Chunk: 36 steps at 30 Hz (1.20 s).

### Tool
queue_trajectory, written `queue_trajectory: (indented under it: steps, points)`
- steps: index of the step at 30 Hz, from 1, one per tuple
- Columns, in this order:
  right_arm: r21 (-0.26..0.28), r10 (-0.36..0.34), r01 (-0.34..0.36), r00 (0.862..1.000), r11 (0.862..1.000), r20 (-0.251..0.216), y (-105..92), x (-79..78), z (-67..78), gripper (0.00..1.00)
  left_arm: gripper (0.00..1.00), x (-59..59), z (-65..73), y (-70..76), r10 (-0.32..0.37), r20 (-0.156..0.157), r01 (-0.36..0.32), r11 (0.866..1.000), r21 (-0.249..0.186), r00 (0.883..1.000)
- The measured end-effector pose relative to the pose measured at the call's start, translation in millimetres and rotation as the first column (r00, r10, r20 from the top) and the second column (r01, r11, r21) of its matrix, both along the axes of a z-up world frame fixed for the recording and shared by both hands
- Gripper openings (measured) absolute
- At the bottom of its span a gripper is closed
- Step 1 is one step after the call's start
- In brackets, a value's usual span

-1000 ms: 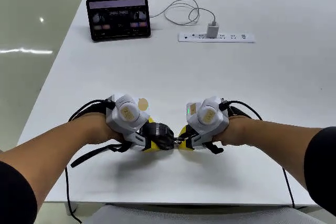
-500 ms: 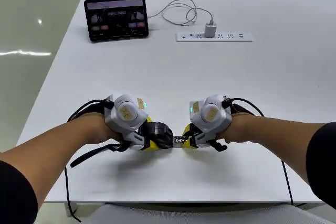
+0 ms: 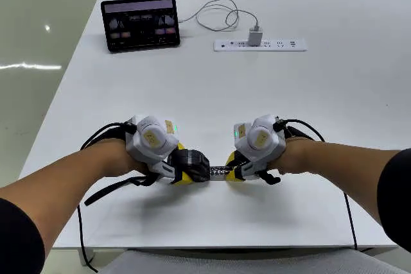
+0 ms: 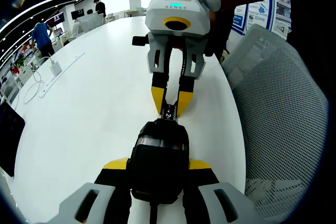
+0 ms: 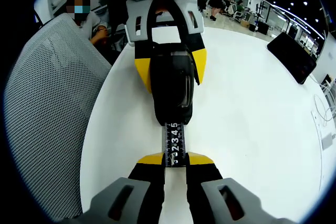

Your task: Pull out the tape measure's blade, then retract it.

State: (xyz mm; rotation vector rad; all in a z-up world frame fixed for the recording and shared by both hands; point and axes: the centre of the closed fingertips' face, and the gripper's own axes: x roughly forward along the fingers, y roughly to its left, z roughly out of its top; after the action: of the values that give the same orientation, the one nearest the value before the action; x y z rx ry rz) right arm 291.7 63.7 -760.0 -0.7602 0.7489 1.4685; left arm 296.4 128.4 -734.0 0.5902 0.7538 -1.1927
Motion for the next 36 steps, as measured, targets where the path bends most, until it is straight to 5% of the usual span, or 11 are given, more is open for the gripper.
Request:
queue_trajectory:
  steps: [29,35,36]
  points:
    - [-0.019,-0.019,0.019,1.0,1.0,-0.008,-24.4,0.7,0.2,0.1,0.34,-0.6,-1.0,0.6,0.008,-0.003,-0.008,1.0,-0.001,1.0]
    - [-0.016,-0.031,0.031,0.999,0.999,-0.013,-27.7,0.3,-0.3,0.1,0.34,-0.7,-1.5,1.1,0.024,-0.01,-0.024,1.0,-0.007,1.0]
    - [-0.015,-0.032,0.032,0.999,0.999,-0.014,-27.7,0.3,-0.3,0.1,0.33,-3.1,-6.2,5.9,0.032,-0.027,-0.031,0.999,0.019,0.999]
